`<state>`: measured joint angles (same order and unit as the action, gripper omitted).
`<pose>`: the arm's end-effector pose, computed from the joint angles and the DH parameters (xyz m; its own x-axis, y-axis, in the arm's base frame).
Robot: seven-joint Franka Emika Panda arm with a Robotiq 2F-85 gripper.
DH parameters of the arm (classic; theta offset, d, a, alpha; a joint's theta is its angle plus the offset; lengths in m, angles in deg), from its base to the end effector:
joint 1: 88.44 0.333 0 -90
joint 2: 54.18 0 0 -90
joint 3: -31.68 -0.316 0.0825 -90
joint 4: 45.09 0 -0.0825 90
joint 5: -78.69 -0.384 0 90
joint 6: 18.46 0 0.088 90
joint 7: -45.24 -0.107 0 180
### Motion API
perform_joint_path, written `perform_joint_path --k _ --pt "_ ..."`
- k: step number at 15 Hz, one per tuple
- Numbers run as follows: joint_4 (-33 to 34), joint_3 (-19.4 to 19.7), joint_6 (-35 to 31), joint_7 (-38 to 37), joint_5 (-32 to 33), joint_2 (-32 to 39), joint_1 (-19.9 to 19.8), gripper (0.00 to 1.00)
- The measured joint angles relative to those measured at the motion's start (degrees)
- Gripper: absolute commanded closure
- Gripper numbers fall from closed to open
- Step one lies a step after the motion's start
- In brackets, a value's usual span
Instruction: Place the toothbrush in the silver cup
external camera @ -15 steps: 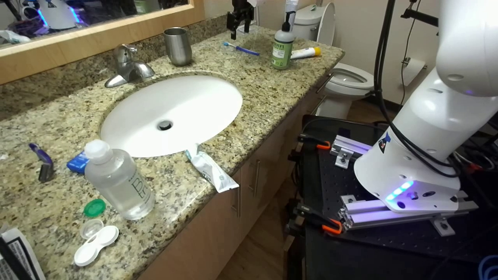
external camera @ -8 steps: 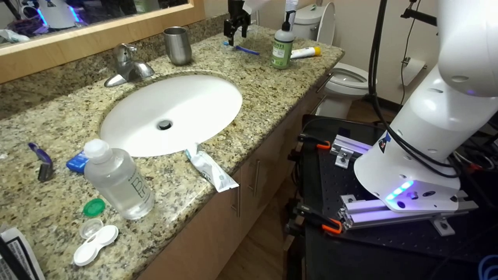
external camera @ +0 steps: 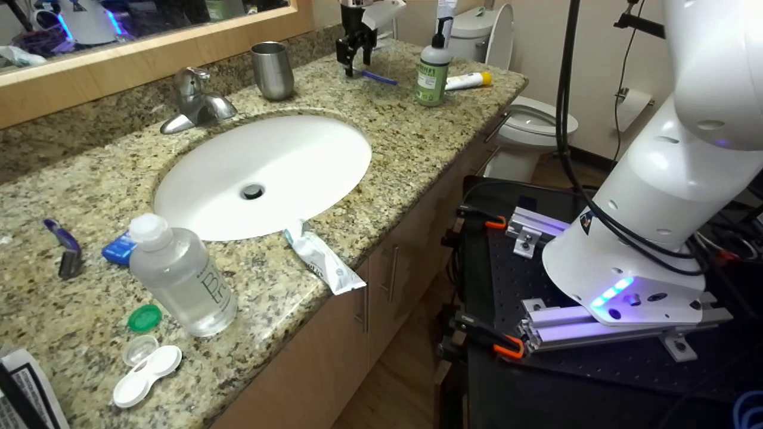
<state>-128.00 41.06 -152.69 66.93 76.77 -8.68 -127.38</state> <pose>0.5061 -0.5324 0.2298 0.9077 -0.4139 0.0688 -0.4194 -0.8993 0.1242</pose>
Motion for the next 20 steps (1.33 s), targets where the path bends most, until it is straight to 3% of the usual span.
perform_joint_path --k 7,12,16,20 --pt "4.3 -1.5 11.7 1.6 -4.8 0.5 -3.4 0.98" --pt "4.3 -1.7 8.5 2.3 -5.4 0.1 -4.4 0.97" --pt "-1.3 -2.0 -5.8 4.5 -5.4 -2.2 -3.8 0.97" --pt "-11.3 -6.3 -18.8 12.8 -5.9 -9.1 -4.5 0.97"
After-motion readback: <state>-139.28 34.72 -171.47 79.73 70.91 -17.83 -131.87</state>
